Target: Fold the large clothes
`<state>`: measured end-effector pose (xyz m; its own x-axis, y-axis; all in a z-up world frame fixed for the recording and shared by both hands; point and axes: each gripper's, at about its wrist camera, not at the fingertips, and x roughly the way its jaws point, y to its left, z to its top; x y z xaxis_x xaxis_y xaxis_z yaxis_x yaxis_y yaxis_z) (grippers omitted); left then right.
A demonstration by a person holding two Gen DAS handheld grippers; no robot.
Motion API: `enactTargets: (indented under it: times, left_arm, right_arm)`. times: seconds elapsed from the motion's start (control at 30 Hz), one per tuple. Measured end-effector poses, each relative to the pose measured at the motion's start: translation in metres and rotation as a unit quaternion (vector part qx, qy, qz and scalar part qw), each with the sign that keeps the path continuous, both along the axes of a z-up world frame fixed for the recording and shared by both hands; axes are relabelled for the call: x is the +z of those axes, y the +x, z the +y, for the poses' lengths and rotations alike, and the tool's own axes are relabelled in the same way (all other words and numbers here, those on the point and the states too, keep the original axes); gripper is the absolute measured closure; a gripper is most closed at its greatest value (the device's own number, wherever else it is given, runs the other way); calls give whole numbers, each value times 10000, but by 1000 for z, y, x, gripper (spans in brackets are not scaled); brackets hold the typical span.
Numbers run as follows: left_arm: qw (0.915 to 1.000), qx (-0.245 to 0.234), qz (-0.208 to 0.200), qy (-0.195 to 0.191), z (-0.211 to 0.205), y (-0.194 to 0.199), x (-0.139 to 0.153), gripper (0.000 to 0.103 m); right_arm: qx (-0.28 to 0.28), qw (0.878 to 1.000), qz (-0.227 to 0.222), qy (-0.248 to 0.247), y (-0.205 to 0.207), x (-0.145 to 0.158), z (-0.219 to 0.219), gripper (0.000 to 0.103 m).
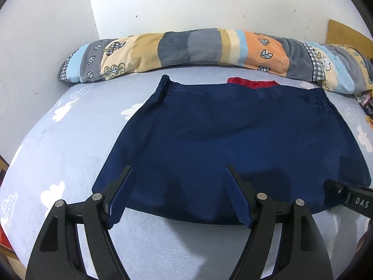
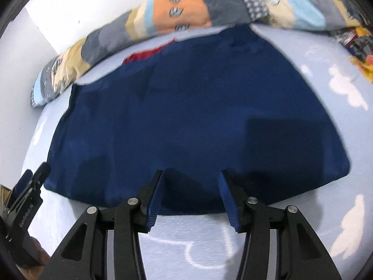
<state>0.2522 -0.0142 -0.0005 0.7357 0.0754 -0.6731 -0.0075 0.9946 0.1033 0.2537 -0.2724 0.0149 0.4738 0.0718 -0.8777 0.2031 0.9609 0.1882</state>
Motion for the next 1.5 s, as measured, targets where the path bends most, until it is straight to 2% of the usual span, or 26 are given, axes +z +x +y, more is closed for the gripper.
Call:
enactTargets:
  times: [0.1,0.2,0.3,0.47,0.6,0.87,0.93,1.03,1.13,1.23,1.27,1.33,1.5]
  left_arm:
    - [10000,-4,22,36,0,1,-1,27]
    - [10000,2,25,61,1,2,0,27]
    - [10000,-16,24,44,0,1,-1,27]
    - [9999,-66,10,126,-4,0,-2,27]
    - [9999,-60,31,107,-4,0,-2,27]
    - [9998,-134,90,141,-7,1,-4,27]
    - [9997,-126,218,21,-3,4,-6,27]
    - [9963,85,681,-509,17,15,-17,26]
    - [9855,547,1143,-1132,48,27,-29,27]
    - [9680,857,1414,-1890,79,28,-33,26]
    - [9596,935,1468,-2211,90,27,-34,26]
    - [9419,1067,1526,-2796,109,22,-37,26]
    - [9065,1416,1672,-3609,142,13,-50,26]
  right_arm:
    - [12,10000,23,-27,0,2,0,51]
    - [-49,9997,-193,144,-5,12,-4,51]
    - [-200,9994,-282,70,-6,17,-10,51]
    - [-463,9987,-107,195,-6,9,-26,51]
    - [-446,9987,-1,260,-6,5,-28,51]
    - [-558,9978,-90,343,-11,11,-36,51]
    - [-591,9976,-47,343,-11,11,-41,51]
    - [-715,9965,42,422,-13,8,-54,51]
    - [-928,9939,-68,587,-20,15,-71,51]
    - [-1133,9894,-209,886,-33,23,-91,50]
    - [-1213,9871,-247,1011,-37,24,-97,49]
    - [-1454,9792,-256,1393,-49,21,-114,46]
    - [-2153,9468,-171,2385,-78,2,-152,45]
